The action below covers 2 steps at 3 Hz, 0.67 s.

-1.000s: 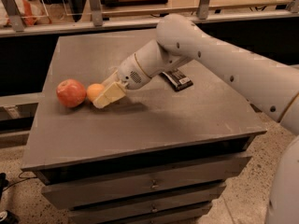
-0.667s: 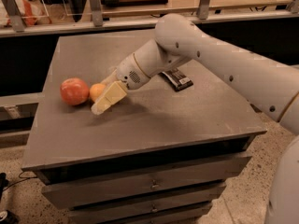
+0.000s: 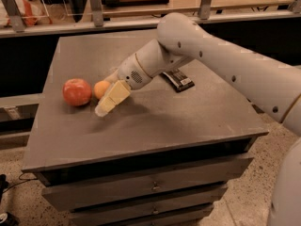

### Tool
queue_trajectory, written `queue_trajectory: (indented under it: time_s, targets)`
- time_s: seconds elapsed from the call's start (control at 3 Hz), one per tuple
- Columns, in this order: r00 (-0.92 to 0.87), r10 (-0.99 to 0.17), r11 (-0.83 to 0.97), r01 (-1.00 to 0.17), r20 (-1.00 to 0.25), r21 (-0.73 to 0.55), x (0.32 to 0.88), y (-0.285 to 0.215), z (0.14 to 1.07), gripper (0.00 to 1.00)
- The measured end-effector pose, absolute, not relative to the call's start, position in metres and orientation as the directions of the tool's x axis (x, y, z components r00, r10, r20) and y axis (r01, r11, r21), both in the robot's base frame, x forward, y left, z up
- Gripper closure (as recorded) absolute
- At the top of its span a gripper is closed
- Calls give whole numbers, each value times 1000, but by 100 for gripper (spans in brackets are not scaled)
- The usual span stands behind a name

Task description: Move orange near apple

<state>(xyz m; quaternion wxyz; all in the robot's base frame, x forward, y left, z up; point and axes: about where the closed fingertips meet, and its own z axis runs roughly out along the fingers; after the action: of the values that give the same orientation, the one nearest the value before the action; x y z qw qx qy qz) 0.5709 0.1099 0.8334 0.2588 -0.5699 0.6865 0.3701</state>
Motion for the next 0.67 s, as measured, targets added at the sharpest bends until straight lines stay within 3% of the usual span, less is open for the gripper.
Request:
queue_trajectory:
  time_s: [0.67]
  targets:
    - [-217,-591,77,-974,-777,213,571,110,835,0]
